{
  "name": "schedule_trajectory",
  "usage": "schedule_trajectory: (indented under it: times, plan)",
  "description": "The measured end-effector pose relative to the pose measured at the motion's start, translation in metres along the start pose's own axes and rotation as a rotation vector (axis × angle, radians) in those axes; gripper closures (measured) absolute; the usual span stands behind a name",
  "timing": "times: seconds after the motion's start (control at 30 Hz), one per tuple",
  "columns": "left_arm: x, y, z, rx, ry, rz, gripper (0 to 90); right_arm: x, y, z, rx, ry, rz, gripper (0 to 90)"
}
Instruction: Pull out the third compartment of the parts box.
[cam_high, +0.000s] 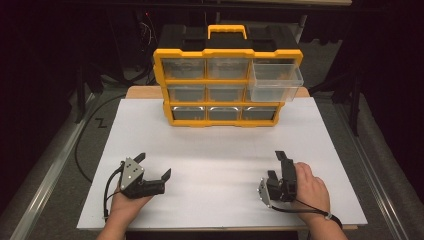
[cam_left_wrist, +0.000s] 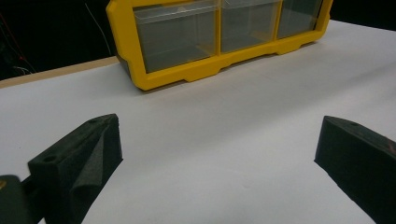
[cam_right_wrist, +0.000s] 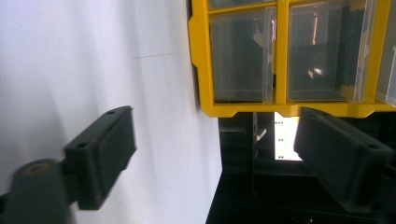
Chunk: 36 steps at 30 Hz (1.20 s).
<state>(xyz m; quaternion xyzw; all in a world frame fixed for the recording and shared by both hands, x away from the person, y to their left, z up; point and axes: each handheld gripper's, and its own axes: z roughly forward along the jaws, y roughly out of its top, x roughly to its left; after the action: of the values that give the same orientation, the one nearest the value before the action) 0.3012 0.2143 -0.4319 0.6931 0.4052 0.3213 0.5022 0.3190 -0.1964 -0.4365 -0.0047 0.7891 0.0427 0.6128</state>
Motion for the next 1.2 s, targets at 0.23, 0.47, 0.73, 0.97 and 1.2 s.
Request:
schedule_trajectory:
  times: [0.23, 0.47, 0.73, 0.97, 1.2]
  plan:
    - [0.001, 0.0, -0.001, -0.001, 0.004, -0.004, 1.6, -0.002, 0.0, 0.0, -0.013, -0.006, 0.004, 0.7]
    - [0.002, 0.001, -0.001, 0.001, 0.001, -0.02, 1.8, -0.009, -0.008, 0.0, -0.029, 0.058, 0.263, 1.1]
    - [0.004, 0.001, -0.001, -0.001, 0.008, -0.025, 2.4, -0.014, -0.019, 0.008, -0.033, 0.186, 0.612, 0.8]
    - [0.005, 0.001, -0.001, -0.009, 0.009, -0.033, 2.9, -0.017, -0.033, 0.013, -0.041, 0.301, 0.929, 0.8]
    - [0.006, 0.001, 0.0, -0.008, -0.016, -0.041, 2.5, -0.02, -0.046, 0.012, -0.101, 0.371, 1.188, 0.8]
